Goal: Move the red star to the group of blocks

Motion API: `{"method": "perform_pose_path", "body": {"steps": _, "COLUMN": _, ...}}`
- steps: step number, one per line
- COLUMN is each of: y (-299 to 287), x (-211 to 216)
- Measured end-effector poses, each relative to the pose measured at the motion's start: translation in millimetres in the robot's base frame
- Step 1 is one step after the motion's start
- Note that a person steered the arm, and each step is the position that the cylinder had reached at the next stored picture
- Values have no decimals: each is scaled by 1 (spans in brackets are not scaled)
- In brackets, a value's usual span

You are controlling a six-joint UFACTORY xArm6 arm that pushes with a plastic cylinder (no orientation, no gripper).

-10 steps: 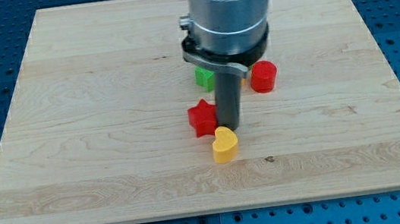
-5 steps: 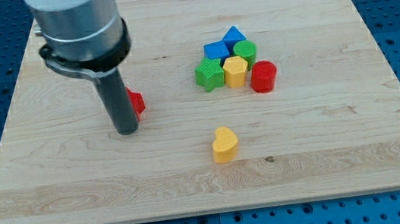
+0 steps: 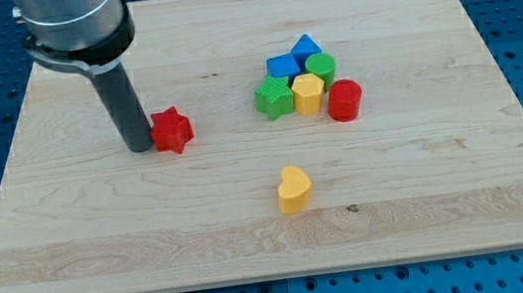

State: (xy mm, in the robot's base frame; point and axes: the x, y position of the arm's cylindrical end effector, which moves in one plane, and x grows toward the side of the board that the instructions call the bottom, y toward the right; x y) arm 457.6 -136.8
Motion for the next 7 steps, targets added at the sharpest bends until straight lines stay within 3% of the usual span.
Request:
{"method": "perform_pose_path", "body": {"steps": 2, "y": 57, "x": 2}}
{"method": "perform_pose_path", "body": {"steps": 6, "y": 85, "x": 37}}
{"method": "perform_pose_path", "body": {"steps": 7, "y": 85, "x": 25}}
